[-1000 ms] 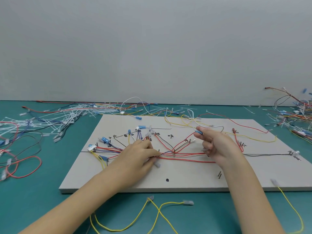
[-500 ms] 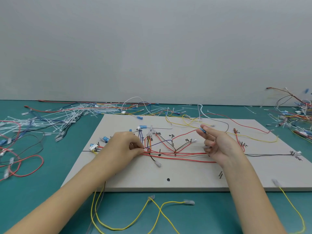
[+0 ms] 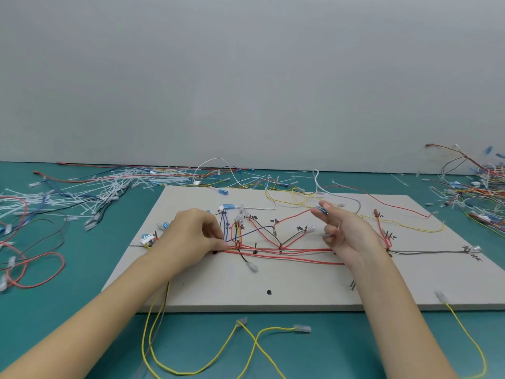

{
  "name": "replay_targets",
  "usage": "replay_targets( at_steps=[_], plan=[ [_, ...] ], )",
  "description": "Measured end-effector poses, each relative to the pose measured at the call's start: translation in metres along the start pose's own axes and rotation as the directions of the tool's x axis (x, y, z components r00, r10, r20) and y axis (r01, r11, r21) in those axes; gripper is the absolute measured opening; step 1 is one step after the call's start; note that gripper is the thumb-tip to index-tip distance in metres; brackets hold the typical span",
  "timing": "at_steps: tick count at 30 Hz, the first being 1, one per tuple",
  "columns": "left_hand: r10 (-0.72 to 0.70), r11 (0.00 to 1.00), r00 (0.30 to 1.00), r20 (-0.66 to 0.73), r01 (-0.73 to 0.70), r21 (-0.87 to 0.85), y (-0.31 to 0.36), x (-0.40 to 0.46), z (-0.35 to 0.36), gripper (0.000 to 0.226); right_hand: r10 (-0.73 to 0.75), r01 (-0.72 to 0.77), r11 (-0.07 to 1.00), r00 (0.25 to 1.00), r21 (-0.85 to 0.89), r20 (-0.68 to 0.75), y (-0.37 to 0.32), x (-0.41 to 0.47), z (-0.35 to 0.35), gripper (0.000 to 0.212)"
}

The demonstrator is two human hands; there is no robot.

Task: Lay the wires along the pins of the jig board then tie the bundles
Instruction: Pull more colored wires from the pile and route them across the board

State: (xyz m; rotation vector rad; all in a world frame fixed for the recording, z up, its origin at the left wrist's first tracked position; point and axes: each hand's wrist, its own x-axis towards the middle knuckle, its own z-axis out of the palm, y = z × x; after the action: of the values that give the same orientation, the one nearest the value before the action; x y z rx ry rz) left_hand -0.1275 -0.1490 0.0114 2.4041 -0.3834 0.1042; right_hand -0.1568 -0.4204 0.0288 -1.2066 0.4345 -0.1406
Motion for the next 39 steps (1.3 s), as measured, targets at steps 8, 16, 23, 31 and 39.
replay_targets(
  at_steps=[8, 16, 23, 31, 39],
  plan=[
    [0.019, 0.998, 0.999, 0.050, -0.015, -0.064, 0.002, 0.011, 0.003, 0.014, -0.043, 0.043, 0.999, 0.995, 0.002, 0.086, -0.011, 0.005, 0.020, 0.011],
    [0.029, 0.994, 0.996, 0.088, -0.019, -0.104, -0.001, 0.037, 0.002, 0.024, -0.044, 0.043, 0.999, 0.985, 0.012, 0.166, -0.012, 0.002, 0.037, 0.014],
    [-0.035, 0.889, 0.963, 0.266, 0.152, -0.433, 0.014, 0.061, 0.003, 0.033, -0.048, 0.041, 0.998, 0.980, 0.040, 0.194, -0.004, 0.000, 0.042, 0.016],
    [-0.092, 0.761, 0.915, 0.393, 0.319, -0.565, 0.002, 0.080, 0.001, 0.016, -0.031, 0.019, 0.998, 0.980, 0.062, 0.199, 0.009, 0.001, 0.032, 0.013],
    [-0.085, 0.745, 0.935, 0.346, 0.290, -0.601, -0.007, 0.087, -0.003, 0.022, -0.066, 0.062, 0.998, 0.958, 0.024, 0.281, 0.013, -0.010, 0.044, 0.016]
  ],
)
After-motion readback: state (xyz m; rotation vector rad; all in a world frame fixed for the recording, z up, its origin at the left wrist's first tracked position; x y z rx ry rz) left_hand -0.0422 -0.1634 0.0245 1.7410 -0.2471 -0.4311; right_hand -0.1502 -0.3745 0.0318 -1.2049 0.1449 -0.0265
